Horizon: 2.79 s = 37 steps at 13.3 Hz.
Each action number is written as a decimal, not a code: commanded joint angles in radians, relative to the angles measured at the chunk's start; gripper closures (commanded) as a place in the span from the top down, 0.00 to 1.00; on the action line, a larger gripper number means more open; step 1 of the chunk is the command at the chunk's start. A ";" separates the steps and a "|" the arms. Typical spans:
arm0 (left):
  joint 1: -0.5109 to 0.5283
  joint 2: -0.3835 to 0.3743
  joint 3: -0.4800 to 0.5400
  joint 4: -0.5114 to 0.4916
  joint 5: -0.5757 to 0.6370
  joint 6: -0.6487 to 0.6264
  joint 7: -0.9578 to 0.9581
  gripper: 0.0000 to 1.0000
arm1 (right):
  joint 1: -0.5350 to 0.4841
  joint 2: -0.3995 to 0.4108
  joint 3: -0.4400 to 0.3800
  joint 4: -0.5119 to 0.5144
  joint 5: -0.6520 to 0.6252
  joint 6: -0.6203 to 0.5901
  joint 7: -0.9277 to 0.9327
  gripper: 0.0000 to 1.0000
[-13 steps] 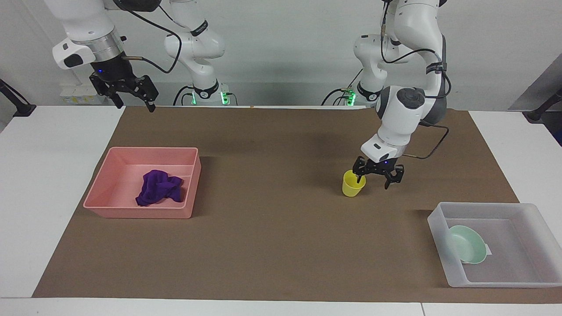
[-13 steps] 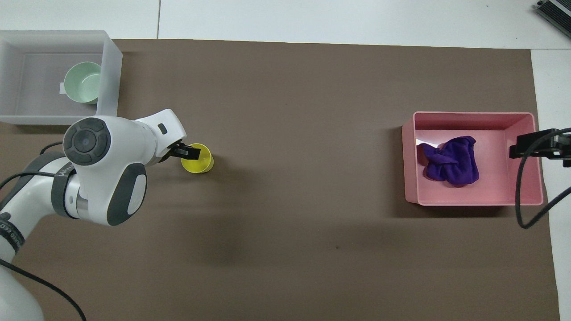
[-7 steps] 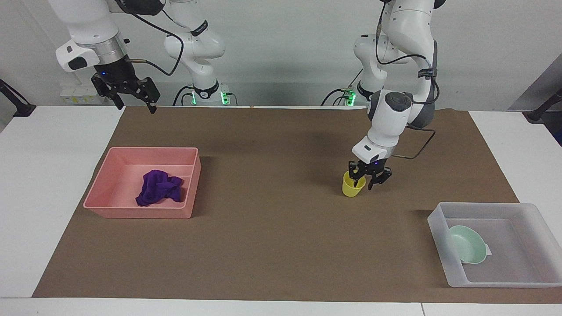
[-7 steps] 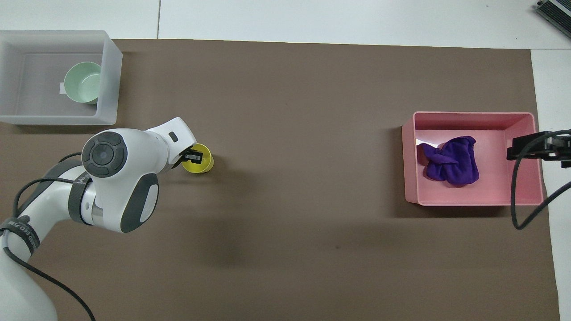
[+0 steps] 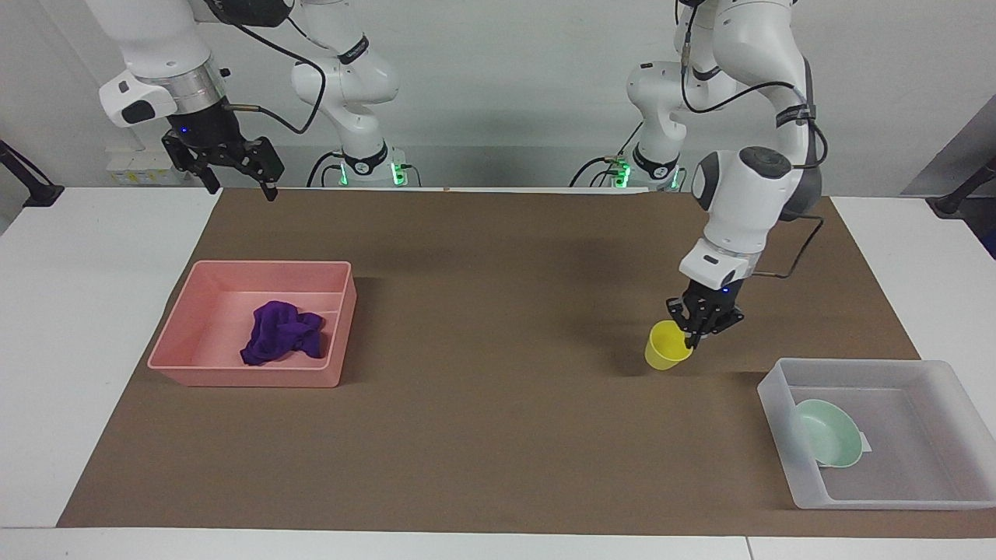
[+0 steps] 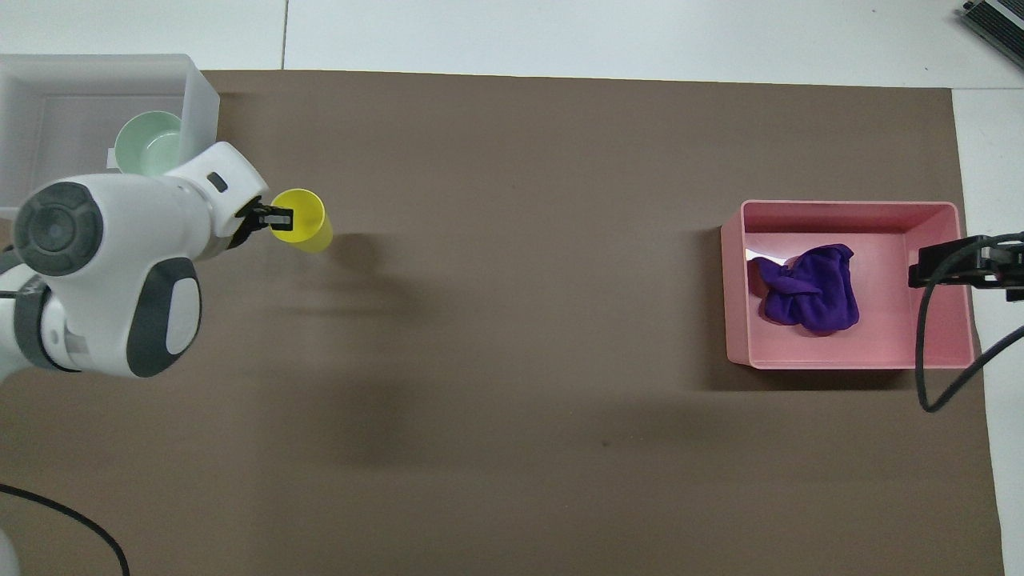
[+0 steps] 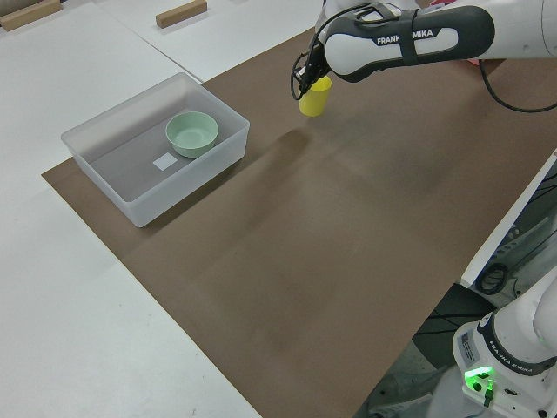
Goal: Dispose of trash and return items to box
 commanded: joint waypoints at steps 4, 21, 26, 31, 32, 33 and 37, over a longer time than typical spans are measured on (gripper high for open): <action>0.185 0.142 -0.008 0.312 0.019 -0.075 0.108 0.00 | -0.006 -0.027 0.007 -0.033 -0.008 0.019 -0.013 1.00; 0.309 0.294 -0.008 0.256 -0.003 0.180 0.136 1.00 | -0.004 -0.027 0.007 -0.035 0.005 0.019 -0.007 1.00; 0.263 0.135 -0.008 0.257 -0.003 -0.108 0.138 1.00 | -0.004 -0.027 0.007 -0.036 0.008 0.018 -0.009 1.00; 0.155 -0.045 -0.009 0.233 -0.003 -0.393 0.139 1.00 | -0.004 -0.027 0.007 -0.035 0.009 0.018 -0.007 1.00; 0.128 -0.086 -0.009 0.208 -0.003 -0.439 0.139 1.00 | -0.006 -0.022 0.007 -0.030 0.009 0.019 -0.006 1.00; 0.102 -0.138 -0.009 0.164 -0.003 -0.463 0.141 1.00 | -0.006 -0.013 0.007 -0.014 0.009 0.015 -0.006 1.00; 0.068 -0.231 -0.009 0.107 -0.004 -0.571 0.229 1.00 | -0.016 -0.005 0.005 -0.013 0.012 0.007 -0.007 1.00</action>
